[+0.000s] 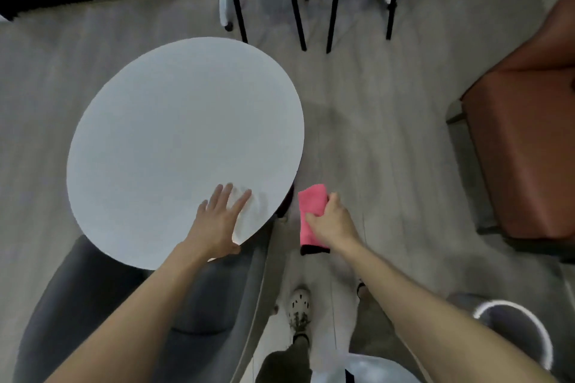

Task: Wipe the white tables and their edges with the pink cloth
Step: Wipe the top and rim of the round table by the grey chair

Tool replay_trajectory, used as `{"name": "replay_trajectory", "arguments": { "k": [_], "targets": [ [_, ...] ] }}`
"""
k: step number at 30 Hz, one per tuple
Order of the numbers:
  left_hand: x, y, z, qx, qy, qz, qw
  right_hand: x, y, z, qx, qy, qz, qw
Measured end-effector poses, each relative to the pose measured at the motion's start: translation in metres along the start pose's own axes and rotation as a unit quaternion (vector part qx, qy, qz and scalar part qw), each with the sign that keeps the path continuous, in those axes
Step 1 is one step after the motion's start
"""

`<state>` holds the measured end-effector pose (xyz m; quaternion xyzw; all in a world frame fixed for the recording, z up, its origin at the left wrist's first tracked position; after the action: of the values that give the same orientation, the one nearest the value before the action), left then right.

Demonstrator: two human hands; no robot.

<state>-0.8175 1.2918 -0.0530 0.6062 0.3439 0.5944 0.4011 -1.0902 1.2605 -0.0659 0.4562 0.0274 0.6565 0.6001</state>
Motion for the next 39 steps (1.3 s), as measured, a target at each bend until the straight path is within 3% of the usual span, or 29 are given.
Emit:
{"name": "replay_trajectory", "arguments": {
  "k": [4, 7, 9, 16, 25, 32, 35, 39],
  "targets": [
    [-0.012, -0.021, 0.032, -0.135, -0.041, 0.036, 0.989, -0.008, -0.032, -0.012, -0.030, -0.048, -0.103, 0.993],
    [-0.020, -0.023, 0.032, -0.119, -0.061, 0.036, 0.990, -0.019, -0.062, 0.014, -0.163, -0.026, -0.212, 0.963],
    [-0.024, -0.022, 0.032, -0.099, -0.077, 0.027, 0.992, -0.019, -0.094, 0.030, -0.230, 0.010, -0.224, 0.947],
    [-0.027, -0.020, 0.032, -0.095, -0.108, 0.009, 0.990, -0.032, -0.131, 0.029, -0.242, 0.086, -0.305, 0.917],
    [-0.023, -0.015, 0.028, -0.089, -0.117, 0.013, 0.989, -0.042, -0.131, 0.019, -0.316, 0.030, -0.259, 0.912],
    [-0.022, -0.014, 0.025, -0.094, -0.113, 0.012, 0.989, -0.057, -0.148, 0.046, -0.291, 0.026, -0.316, 0.903],
    [-0.021, -0.014, 0.025, -0.089, -0.116, 0.012, 0.989, -0.029, -0.169, 0.042, -0.284, 0.027, -0.341, 0.896],
    [-0.020, -0.014, 0.025, -0.086, -0.112, 0.016, 0.990, 0.013, -0.188, 0.030, -0.276, 0.070, -0.311, 0.907]
  ]
}}
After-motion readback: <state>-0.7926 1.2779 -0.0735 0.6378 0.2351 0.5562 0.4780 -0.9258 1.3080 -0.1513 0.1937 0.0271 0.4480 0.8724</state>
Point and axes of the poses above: each hand's wrist, its own x-axis away from the middle knuckle, its own y-axis out of the back of the hand, z = x × y, the point moved 4 cm from there along -x, towards the middle knuckle, and after that the axes turned 10 degrees about -z, right-handed, at the moved point
